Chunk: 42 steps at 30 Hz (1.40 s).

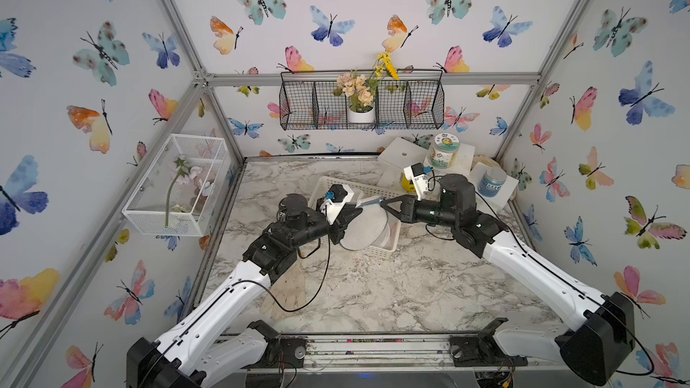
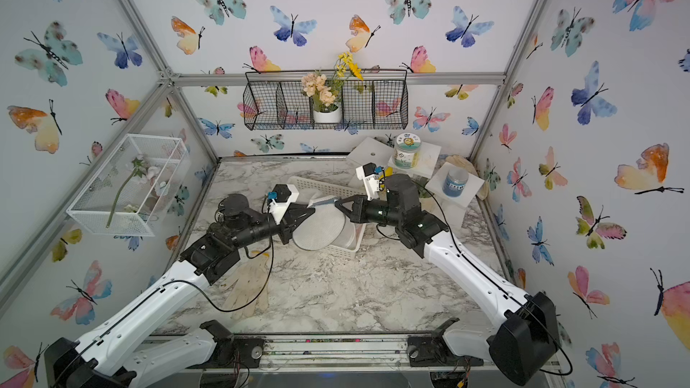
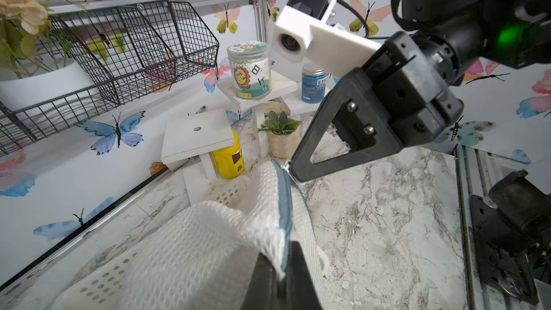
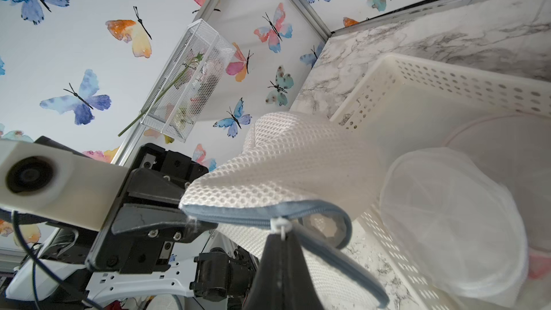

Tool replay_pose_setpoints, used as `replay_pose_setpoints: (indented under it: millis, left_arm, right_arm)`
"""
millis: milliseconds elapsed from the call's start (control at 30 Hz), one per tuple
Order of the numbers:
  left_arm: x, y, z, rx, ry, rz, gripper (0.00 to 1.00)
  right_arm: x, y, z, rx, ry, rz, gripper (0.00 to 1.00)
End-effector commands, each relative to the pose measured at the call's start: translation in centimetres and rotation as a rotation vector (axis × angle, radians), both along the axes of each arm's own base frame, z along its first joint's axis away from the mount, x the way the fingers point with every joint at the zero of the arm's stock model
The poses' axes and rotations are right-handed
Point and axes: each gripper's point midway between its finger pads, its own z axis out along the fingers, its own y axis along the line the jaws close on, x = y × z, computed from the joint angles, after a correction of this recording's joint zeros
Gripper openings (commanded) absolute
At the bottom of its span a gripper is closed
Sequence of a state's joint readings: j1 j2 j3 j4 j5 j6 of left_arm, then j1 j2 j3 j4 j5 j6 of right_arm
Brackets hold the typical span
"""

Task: Turn the laundry bag inside out
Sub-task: Zip the zipper on the laundry bag.

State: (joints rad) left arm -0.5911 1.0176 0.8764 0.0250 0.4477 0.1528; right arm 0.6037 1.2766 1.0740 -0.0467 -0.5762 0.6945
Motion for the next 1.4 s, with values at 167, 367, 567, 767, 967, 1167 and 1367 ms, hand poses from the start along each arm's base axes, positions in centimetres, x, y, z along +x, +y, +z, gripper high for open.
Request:
replay_pose_setpoints:
  millis: [167, 367, 567, 767, 967, 1167, 1367]
  left_arm:
    - [-3.5, -1.0, -4.8, -0.059, 0.178, -0.14, 0.06]
    - [-4.2, -0.5, -7.9, -0.027, 0.25, -0.124, 0.37]
    - [-4.5, 1.4, -9.7, 0.093, 0.256, -0.048, 0.6]
    - [-5.5, 2.9, -7.9, 0.131, 0.221, -0.014, 0.65]
    - [-7.4, 3.0, -7.0, 0.181, 0.16, -0.087, 0.67]
    - [-7.2, 2.0, -5.9, 0.19, 0.166, -0.138, 0.65]
    - [-6.2, 1.3, -7.1, 0.214, 0.227, -0.124, 0.57]
  right_arm:
    - [-2.4, 1.5, -3.4, -0.021, 0.148, 0.209, 0.02]
    - [-5.1, 1.8, -5.9, -0.055, 0.246, 0.379, 0.02]
    - [-5.6, 1.6, -6.9, -0.077, 0.268, 0.386, 0.02]
    - [-6.8, 2.6, -6.5, -0.062, 0.264, 0.436, 0.02]
    - [-7.7, 4.1, -5.1, -0.02, 0.239, 0.48, 0.02]
    - [-7.9, 5.4, -4.8, -0.014, 0.228, 0.501, 0.02]
    - [-8.0, 6.2, -4.1, -0.005, 0.211, 0.521, 0.02]
